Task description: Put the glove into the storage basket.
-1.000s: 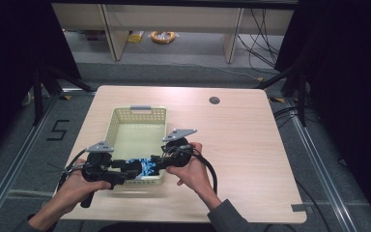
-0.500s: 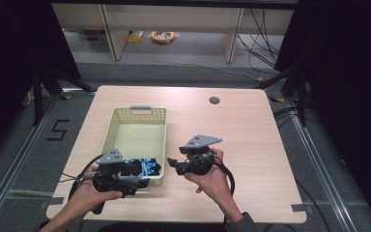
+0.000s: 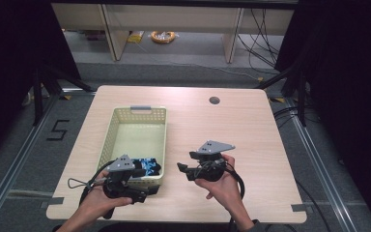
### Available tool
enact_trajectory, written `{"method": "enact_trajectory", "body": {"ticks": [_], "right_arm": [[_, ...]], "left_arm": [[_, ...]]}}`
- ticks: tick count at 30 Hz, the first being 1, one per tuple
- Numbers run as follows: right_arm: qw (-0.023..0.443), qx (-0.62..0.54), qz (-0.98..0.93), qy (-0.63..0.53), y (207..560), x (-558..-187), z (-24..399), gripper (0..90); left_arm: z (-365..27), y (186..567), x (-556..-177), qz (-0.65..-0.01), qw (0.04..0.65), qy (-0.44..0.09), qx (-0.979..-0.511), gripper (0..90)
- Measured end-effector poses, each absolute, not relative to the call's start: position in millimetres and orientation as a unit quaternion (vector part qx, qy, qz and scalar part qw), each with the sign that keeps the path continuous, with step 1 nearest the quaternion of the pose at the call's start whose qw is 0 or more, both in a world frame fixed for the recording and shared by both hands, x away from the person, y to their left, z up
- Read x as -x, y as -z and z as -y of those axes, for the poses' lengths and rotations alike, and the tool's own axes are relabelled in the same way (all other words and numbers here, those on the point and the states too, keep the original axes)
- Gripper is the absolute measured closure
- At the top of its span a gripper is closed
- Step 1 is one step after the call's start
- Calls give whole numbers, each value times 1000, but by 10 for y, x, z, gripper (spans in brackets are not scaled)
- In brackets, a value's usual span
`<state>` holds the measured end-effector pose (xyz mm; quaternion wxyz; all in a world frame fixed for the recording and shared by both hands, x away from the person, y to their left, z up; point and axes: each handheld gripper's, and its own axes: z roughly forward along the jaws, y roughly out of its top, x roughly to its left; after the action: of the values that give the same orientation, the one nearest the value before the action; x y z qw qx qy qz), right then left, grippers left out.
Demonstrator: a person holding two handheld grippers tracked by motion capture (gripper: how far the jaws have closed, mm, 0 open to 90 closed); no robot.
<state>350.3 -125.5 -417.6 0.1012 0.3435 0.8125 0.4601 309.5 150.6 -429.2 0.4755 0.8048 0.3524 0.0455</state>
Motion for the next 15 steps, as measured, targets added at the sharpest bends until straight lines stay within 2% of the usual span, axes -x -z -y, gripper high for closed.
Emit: {"method": "enact_trajectory", "body": {"ticks": [15], "right_arm": [[102,-355,-809,-458,4270,-3433,1396,384]], "left_arm": [[-1390,4397,-2974,-338,469,-35,-815,222]]}}
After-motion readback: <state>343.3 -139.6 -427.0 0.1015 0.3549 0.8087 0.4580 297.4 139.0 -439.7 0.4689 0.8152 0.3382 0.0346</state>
